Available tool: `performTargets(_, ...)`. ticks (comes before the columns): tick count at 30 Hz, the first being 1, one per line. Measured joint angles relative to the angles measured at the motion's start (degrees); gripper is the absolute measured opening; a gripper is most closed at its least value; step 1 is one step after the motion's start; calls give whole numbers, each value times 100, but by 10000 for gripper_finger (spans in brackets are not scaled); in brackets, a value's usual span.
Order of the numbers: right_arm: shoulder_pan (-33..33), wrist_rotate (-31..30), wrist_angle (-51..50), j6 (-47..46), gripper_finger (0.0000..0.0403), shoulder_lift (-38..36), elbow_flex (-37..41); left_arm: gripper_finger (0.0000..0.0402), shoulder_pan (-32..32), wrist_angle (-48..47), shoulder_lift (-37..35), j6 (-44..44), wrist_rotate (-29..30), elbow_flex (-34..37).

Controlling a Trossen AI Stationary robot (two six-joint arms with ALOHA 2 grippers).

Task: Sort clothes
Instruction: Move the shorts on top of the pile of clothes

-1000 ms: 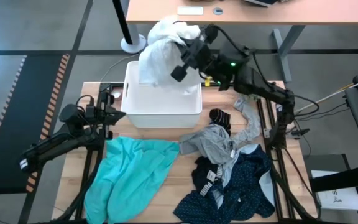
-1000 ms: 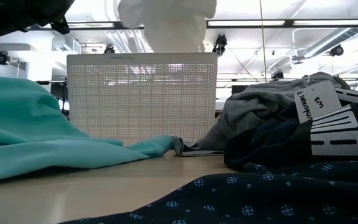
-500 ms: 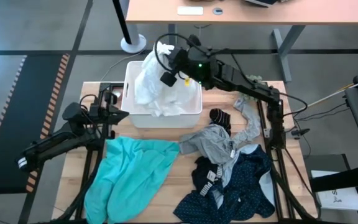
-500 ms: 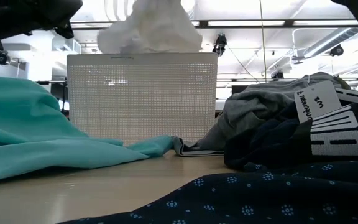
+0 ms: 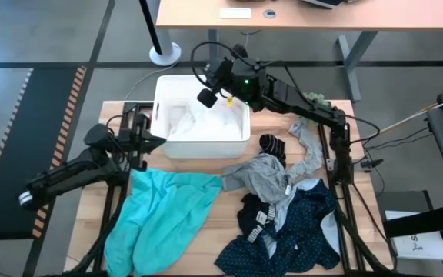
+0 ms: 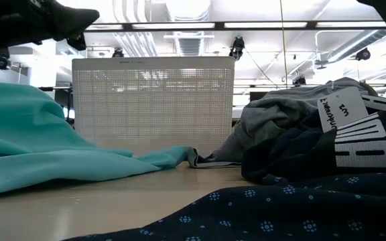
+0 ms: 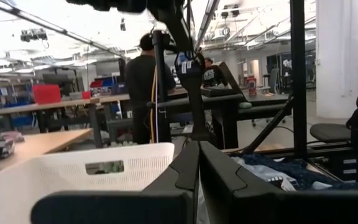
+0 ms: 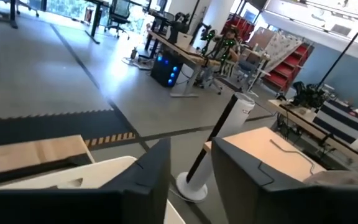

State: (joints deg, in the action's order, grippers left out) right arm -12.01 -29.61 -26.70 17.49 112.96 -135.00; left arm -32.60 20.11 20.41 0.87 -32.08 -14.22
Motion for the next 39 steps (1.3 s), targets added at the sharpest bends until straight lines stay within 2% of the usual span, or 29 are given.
performTargets(6, 41, -1, -96, -72, 156, -34, 0, 0, 0, 5, 197, 378, 0, 0)
performTargets(10, 143, -3, -191, 78, 163, -53, 0, 0, 0, 125, 268, 410, 0, 0)
performTargets(15, 450, 8, -152, 302, 119, -177, 0, 0, 0, 138, 274, 585, 0, 0)
performTargets(22, 980, 24, -525, 421, 11, -413, 0, 0, -2, 138, 273, 1257, 0, 0)
performTargets(26, 1208, 218, -1301, 70, 16, -526, -3, 0, -2, 143, 268, 1398, 0, 0)
performTargets(30, 1386, 1157, -2502, -474, 21, -544, -4, 0, -2, 141, 268, 1650, -2, 0)
performTargets(33, 1573, 1818, -3089, -703, 9, -499, 46, 0, 0, 144, 264, 1671, -140, 0)
performTargets(39, 2136, 1912, -3085, -775, 2, -408, 722, 0, 7, 391, 261, 1630, -975, 0)
